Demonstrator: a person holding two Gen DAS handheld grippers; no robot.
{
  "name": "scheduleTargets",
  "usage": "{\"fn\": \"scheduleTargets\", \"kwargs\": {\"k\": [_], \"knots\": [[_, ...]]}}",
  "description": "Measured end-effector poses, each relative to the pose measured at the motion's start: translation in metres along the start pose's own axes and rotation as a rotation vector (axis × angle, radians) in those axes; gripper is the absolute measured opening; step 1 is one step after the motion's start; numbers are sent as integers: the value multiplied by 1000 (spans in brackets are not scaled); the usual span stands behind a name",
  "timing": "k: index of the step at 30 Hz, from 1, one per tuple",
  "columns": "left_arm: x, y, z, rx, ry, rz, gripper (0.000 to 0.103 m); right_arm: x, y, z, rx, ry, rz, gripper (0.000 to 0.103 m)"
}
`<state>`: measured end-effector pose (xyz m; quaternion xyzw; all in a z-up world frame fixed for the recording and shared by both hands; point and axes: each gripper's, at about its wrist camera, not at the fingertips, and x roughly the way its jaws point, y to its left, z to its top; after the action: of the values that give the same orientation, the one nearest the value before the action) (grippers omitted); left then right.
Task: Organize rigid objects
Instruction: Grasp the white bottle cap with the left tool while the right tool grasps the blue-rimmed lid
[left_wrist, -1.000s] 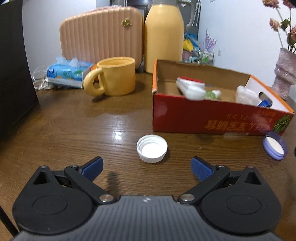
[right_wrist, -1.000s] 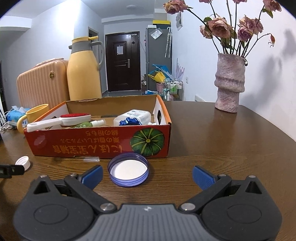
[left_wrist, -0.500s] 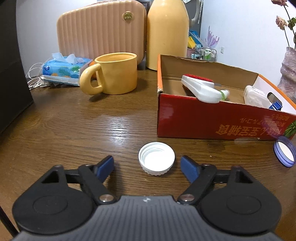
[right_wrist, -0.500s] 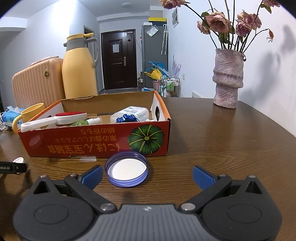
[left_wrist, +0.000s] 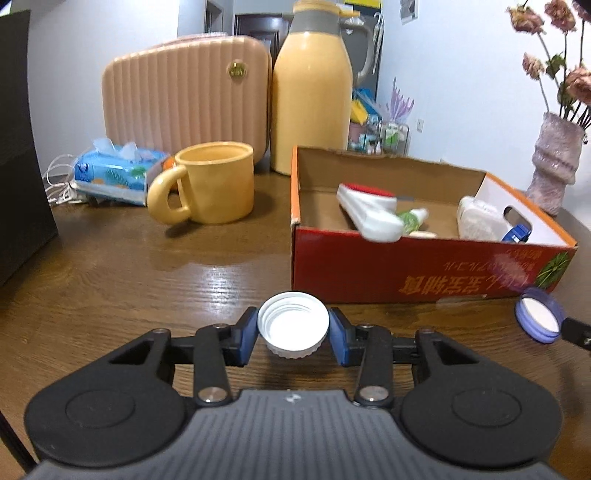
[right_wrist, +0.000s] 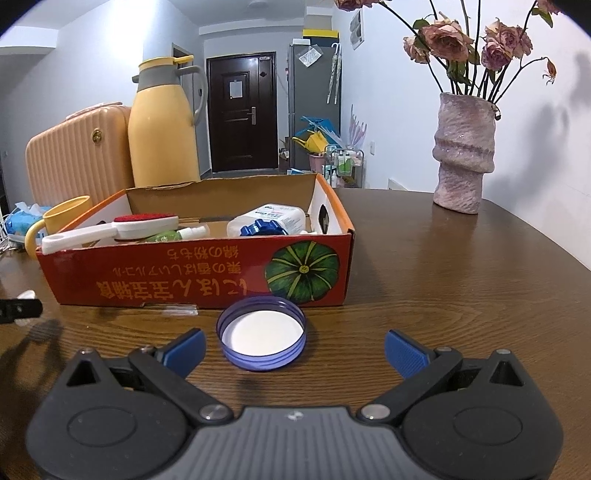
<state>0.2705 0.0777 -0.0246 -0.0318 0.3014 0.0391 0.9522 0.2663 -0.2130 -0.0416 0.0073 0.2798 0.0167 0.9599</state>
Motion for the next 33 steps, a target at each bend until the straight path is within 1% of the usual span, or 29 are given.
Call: {"fn": "scheduleTargets", "kwargs": {"k": [5, 17, 20, 22, 30, 33], "knots": [[-15, 2, 1, -12, -50, -6, 41, 3, 2, 1, -3, 11, 4, 103], [-38, 5, -1, -24, -108, -9, 41, 24, 15, 6, -26, 60, 23, 102], [-43, 6, -2, -29, -118, -12, 41, 31, 16, 9, -24, 72, 22, 100], [-45, 7, -3, -34, -123, -16, 41, 36, 17, 10, -24, 78, 22, 97], [-46, 10, -2, -41, -120, -27, 41, 52, 19, 16, -18, 102, 15, 94], [-46, 10, -2, -38, -120, -31, 41, 54, 20, 16, -27, 108, 14, 89]]}}
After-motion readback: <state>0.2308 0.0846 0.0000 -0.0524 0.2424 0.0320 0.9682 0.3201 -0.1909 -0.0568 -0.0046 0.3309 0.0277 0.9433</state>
